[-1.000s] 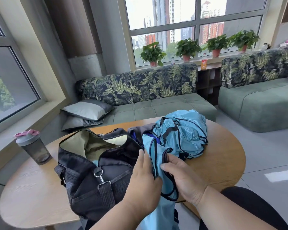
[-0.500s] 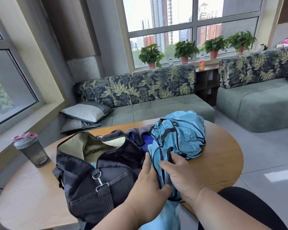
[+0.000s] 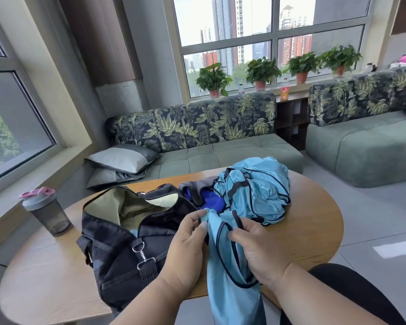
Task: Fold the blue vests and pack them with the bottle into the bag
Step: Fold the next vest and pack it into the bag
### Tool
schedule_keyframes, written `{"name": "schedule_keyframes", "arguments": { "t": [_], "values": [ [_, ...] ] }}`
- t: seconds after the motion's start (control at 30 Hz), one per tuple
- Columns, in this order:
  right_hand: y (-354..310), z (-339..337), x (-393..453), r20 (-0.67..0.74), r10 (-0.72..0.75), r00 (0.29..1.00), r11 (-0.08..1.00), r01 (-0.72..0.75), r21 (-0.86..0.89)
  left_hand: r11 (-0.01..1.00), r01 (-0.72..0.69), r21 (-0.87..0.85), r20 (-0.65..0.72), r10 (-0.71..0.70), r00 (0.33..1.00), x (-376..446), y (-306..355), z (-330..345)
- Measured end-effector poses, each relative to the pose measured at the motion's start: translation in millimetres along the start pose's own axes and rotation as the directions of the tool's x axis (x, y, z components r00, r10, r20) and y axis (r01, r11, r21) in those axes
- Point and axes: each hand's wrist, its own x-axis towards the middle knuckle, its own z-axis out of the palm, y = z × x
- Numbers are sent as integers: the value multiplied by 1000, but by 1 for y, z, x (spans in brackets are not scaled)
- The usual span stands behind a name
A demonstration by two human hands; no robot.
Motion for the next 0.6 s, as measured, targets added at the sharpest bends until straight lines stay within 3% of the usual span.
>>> {"name": "schedule_keyframes", "arguments": {
  "t": [0.1, 0.2, 0.33, 0.6],
  "values": [
    [2, 3, -2, 67, 31, 997, 999, -32, 3, 995, 53, -83, 64, -47, 997, 3, 0, -4],
    [2, 6, -5, 121, 50, 991, 999, -51, 5, 999, 35, -30, 88, -33, 996, 3, -5, -7],
    [4, 10, -6, 137, 69, 988, 997, -74, 26, 995, -32, 100, 44, 28, 999, 7, -13, -10],
    [-1, 14, -10, 105, 37, 994, 999, -39, 22, 974, -119, 195, -33, 127, 991, 4, -12, -8]
  ]
}}
